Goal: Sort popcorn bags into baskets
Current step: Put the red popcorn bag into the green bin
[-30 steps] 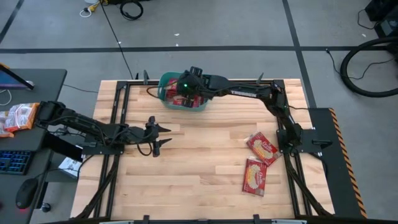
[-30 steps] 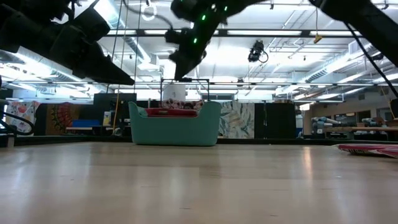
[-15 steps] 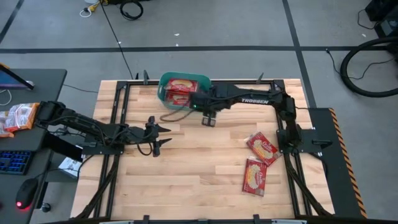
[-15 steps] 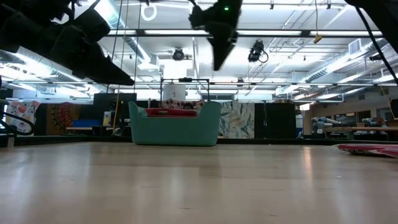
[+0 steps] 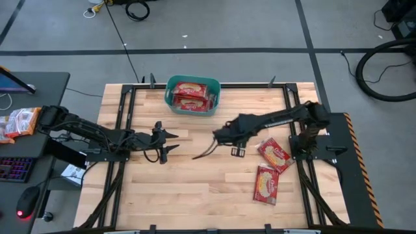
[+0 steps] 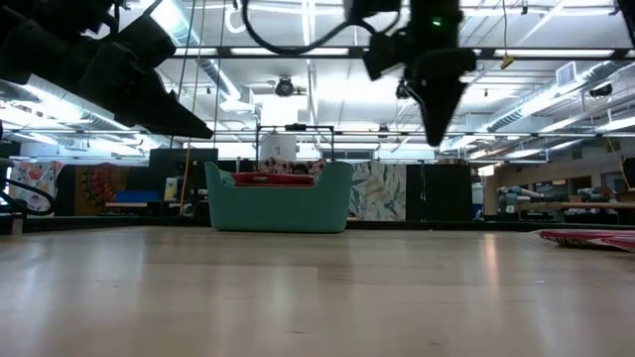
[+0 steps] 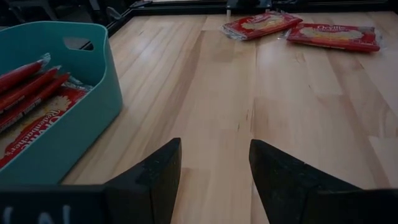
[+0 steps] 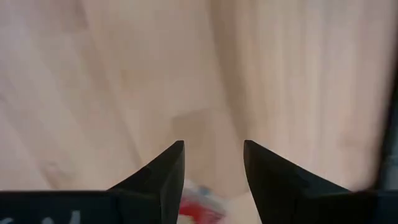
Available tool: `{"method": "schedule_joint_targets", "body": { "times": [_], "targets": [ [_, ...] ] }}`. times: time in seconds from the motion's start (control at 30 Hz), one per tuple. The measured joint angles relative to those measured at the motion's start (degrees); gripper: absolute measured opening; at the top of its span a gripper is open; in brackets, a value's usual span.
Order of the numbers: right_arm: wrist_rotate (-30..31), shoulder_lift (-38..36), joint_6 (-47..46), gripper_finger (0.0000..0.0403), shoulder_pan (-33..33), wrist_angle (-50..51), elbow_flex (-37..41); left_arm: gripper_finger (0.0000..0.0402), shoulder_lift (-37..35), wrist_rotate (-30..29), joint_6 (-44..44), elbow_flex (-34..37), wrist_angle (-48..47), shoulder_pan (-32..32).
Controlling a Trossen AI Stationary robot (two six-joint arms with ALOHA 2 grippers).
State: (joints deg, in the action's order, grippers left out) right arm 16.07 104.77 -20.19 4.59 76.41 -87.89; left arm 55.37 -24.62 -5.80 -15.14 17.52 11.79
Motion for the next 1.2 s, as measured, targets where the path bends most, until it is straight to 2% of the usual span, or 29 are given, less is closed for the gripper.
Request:
{"method": "schedule_joint_targets", "body": {
  "times": [0.17, 0.33, 0.5, 0.6, 0.83, 0.93, 1.07, 1.2],
  "targets": [
    [-6.93, -5.92, -9.24, 0.0169, 1.03, -4.54, 13.47, 0.0194, 0.00, -0.02, -0.02, 0.00, 0.01, 0.02],
    [-13.61, -8.61, -17.91, 0.0169, 0.97, -4.49, 25.75, 0.0194, 0.00, 0.00, -0.04, 0.00, 0.13, 0.02],
    [-20.42, -8.43, -21.15, 0.0169, 0.97, -4.73, 33.90, 0.0194, 0.00, 0.00, -0.04, 0.00, 0.20, 0.00],
    [-22.15, -8.35, -21.17, 0.0169, 0.97, -6.43, 36.49, 0.0194, 0.00, -0.02, -0.04, 0.00, 0.20, 0.02],
    [-25.06, -8.72, -14.86, 0.0169, 0.97, -25.44, 36.79, 0.0194, 0.00, -0.17, -0.02, 0.00, 0.24, 0.02],
    [-25.63, -8.40, -9.70, 0.0169, 1.04, -37.89, 34.03, 0.0194, 0.00, -0.17, 0.02, 0.00, 0.24, 0.02],
    [-25.37, -8.50, -0.66, 0.0169, 2.26, -49.70, 28.08, 0.0194, 0.00, -0.17, 0.13, 0.00, 0.61, 0.01],
    [-21.84, -8.68, 5.74, 0.0169, 4.07, -50.60, 20.99, 0.0194, 0.00, 0.23, 0.02, 0.00, 1.05, 0.00]
  ]
}}
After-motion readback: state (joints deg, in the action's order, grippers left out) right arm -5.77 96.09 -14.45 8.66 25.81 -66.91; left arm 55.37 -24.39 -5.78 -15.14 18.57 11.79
